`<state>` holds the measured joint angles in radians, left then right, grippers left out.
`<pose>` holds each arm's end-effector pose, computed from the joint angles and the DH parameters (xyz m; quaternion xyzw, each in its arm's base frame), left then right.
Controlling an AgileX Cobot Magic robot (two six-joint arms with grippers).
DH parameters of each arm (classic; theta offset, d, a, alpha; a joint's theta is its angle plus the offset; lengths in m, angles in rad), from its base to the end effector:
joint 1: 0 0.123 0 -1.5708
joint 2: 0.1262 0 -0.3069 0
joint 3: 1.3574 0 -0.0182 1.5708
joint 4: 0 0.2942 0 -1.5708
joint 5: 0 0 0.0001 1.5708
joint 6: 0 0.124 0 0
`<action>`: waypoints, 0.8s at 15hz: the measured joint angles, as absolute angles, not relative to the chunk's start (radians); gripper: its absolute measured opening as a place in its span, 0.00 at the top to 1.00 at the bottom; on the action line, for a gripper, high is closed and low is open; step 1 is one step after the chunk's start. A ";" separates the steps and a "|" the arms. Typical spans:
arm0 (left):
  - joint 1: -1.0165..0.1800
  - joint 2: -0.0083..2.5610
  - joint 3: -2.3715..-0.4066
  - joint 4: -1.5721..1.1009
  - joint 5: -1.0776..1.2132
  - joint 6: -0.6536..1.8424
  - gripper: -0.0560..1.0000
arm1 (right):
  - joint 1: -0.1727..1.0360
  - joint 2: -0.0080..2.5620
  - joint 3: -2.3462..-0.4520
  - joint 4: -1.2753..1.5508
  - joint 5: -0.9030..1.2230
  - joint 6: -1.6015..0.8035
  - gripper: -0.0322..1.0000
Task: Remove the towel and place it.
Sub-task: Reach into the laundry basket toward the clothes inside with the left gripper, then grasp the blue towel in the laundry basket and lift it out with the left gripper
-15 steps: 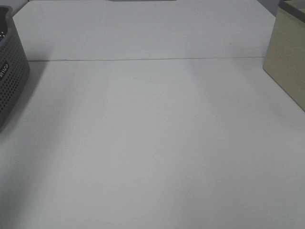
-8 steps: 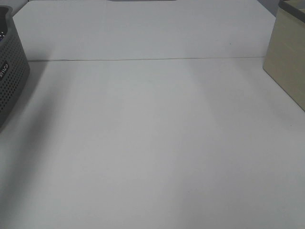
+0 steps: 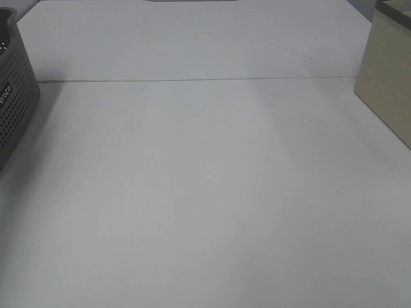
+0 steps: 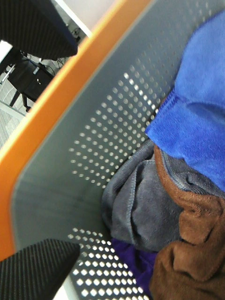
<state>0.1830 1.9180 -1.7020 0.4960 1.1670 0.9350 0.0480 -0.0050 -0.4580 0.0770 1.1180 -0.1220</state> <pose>0.4516 0.1388 0.2707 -0.4127 -0.8695 -0.2712 0.0129 0.0405 0.0105 0.2630 -0.0763 0.8729 0.0206 0.4815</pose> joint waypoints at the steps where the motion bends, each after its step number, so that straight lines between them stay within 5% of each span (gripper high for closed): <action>1: 0.194 1.935 -1.702 0.496 1.148 0.937 0.01 | 0.048 -0.005 -0.458 0.077 1.118 -0.122 0.17; 12: 0.232 2.194 -1.843 0.373 0.870 1.002 0.01 | 0.048 -0.005 -0.458 0.077 1.118 -0.122 0.17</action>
<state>0.2320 2.1940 -1.8430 0.3730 0.8700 1.0020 0.0480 -0.0050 -0.4580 0.0770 1.1180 -0.1220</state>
